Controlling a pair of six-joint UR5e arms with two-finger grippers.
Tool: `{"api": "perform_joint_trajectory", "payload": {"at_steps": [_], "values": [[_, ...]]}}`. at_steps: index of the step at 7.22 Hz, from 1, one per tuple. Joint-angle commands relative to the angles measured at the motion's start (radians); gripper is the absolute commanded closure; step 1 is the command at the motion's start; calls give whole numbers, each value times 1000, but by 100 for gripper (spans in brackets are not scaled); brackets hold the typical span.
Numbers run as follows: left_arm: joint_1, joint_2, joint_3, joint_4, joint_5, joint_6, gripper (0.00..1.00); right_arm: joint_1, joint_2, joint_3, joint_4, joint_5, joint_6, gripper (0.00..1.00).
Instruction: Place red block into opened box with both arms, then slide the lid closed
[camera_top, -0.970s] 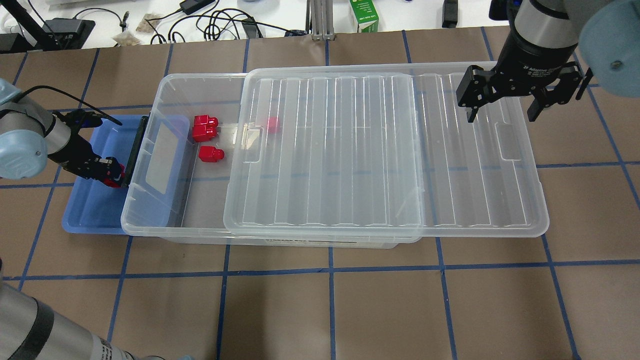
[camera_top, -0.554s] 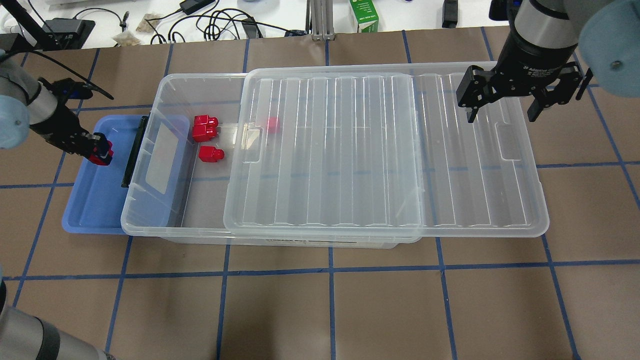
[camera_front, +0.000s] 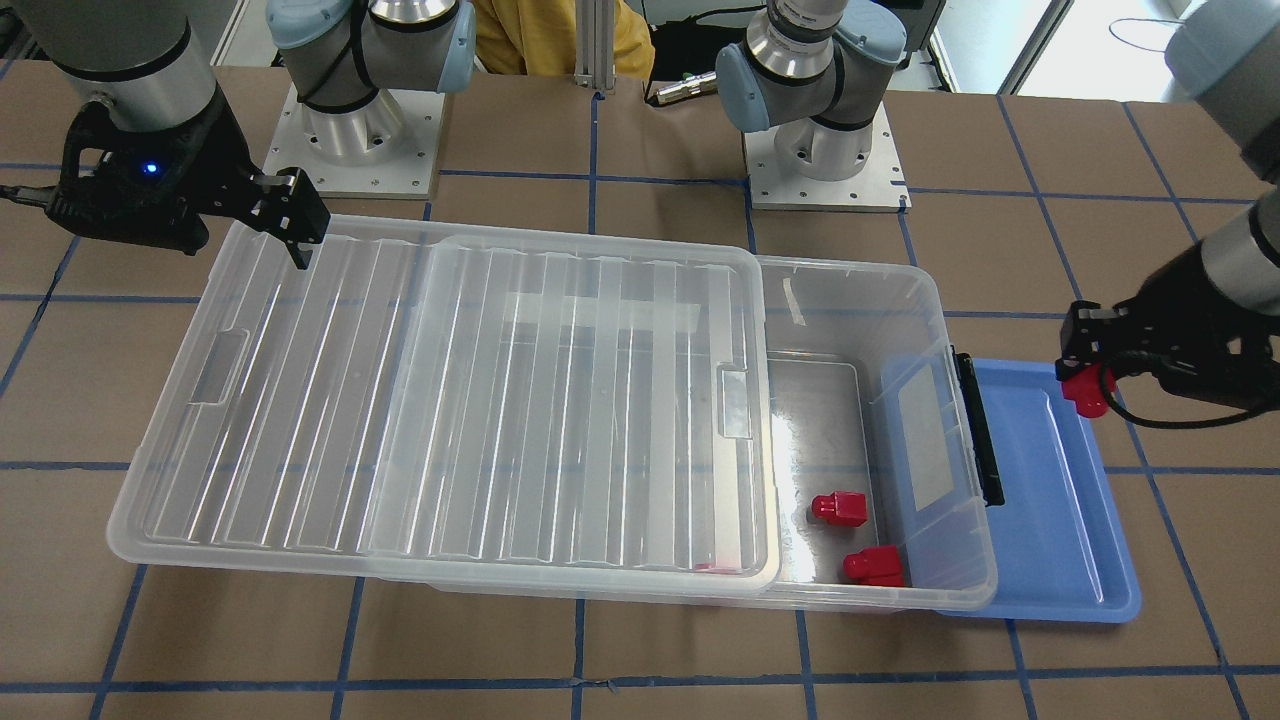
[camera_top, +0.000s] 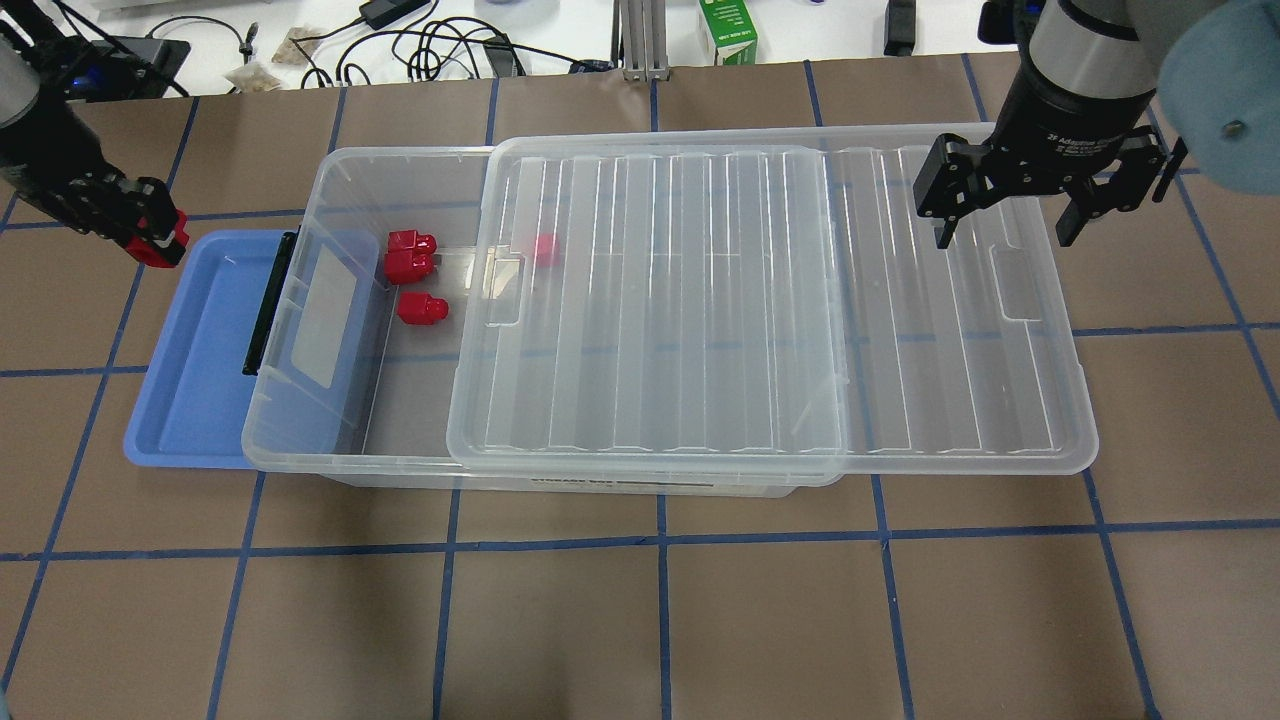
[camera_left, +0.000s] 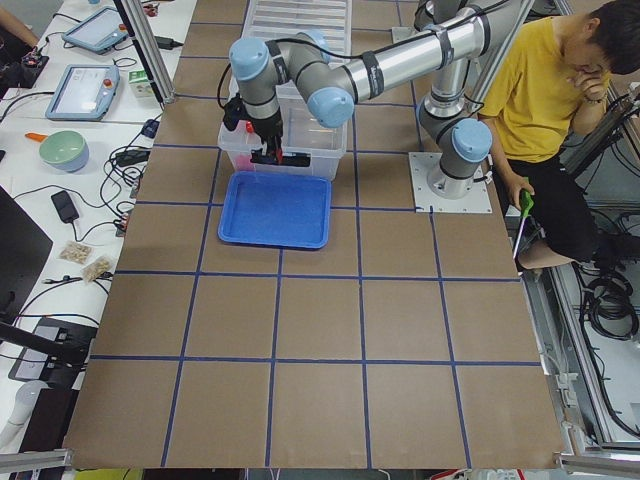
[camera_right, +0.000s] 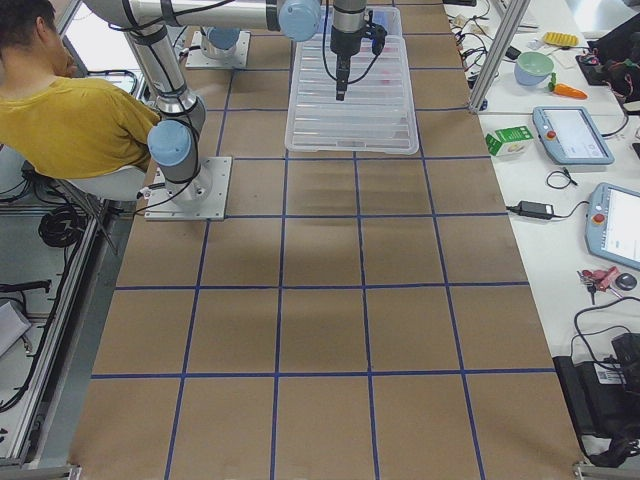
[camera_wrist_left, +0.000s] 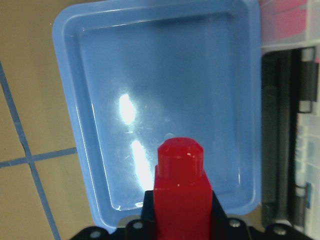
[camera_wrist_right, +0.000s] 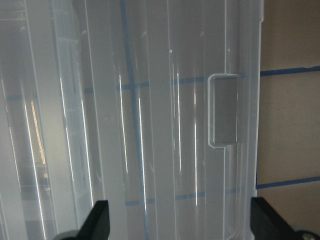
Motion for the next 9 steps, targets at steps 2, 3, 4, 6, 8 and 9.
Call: {"api": "perform_joint_trajectory", "payload": {"at_steps": [2,3,4,6,8,9], "values": [[-252,24,-94,30,-8,-305,100,0,-6,0,3,1,1,0],[-259,16,-172,135,-6,-321,100,0,-6,0,3,3,-1,0],[-256,19,-240,215,1,-312,100,0,-6,0,3,3,-1,0],[-257,-10,-305,294,-8,-373,100,0,-6,0,4,3,1,0],[-254,-31,-337,322,-6,-383,100,0,-5,0,4,1,1,0],[-253,-45,-387,417,-8,-386,100,0,-6,0,4,0,1,0]]}}
